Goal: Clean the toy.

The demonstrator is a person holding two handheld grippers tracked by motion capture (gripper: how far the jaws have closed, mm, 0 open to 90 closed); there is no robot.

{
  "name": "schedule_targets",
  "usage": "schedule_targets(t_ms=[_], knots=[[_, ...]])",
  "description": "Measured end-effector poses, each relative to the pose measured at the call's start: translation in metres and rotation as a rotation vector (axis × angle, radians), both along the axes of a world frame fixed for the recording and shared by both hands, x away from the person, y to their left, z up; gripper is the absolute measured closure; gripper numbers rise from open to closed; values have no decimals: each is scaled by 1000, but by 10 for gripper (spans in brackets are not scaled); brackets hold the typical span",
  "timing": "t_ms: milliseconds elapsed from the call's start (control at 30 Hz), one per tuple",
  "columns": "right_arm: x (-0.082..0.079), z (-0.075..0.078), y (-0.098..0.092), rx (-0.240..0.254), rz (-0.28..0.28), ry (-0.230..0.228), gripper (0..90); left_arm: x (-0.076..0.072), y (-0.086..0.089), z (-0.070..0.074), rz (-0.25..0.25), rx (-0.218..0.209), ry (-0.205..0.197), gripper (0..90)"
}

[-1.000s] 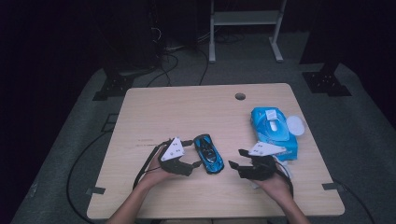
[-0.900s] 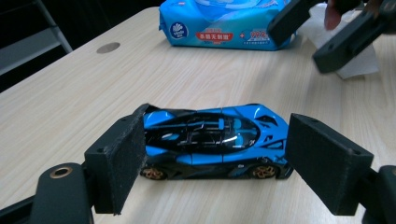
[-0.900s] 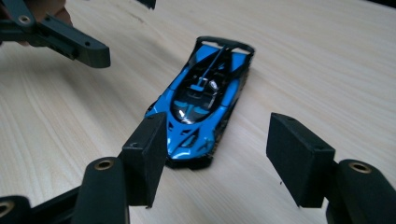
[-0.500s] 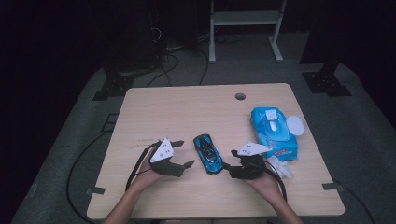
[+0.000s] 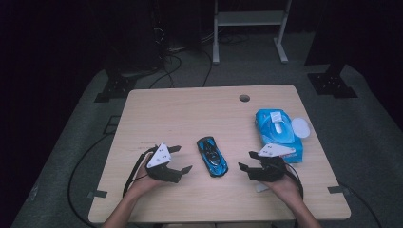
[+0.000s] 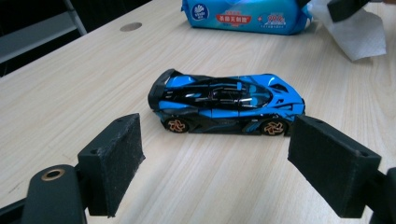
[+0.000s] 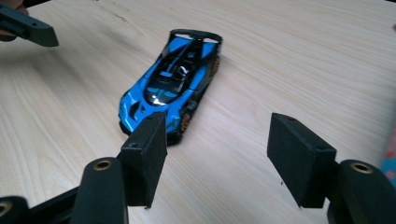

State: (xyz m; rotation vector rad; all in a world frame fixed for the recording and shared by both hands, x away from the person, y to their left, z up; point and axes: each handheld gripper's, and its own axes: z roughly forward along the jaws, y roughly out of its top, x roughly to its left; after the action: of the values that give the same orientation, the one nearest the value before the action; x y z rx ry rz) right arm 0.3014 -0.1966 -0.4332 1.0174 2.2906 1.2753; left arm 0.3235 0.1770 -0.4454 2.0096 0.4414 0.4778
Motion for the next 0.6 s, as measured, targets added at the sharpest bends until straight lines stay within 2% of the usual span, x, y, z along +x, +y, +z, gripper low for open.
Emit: schedule_targets(t_ms=[233,600], knots=[[-3,3,-24,20,-41,7,367,-3,6,0,9,7,3,168],[-8,2,-48,34,-80,13,367,-7,17,-2,28,-1,13,164]])
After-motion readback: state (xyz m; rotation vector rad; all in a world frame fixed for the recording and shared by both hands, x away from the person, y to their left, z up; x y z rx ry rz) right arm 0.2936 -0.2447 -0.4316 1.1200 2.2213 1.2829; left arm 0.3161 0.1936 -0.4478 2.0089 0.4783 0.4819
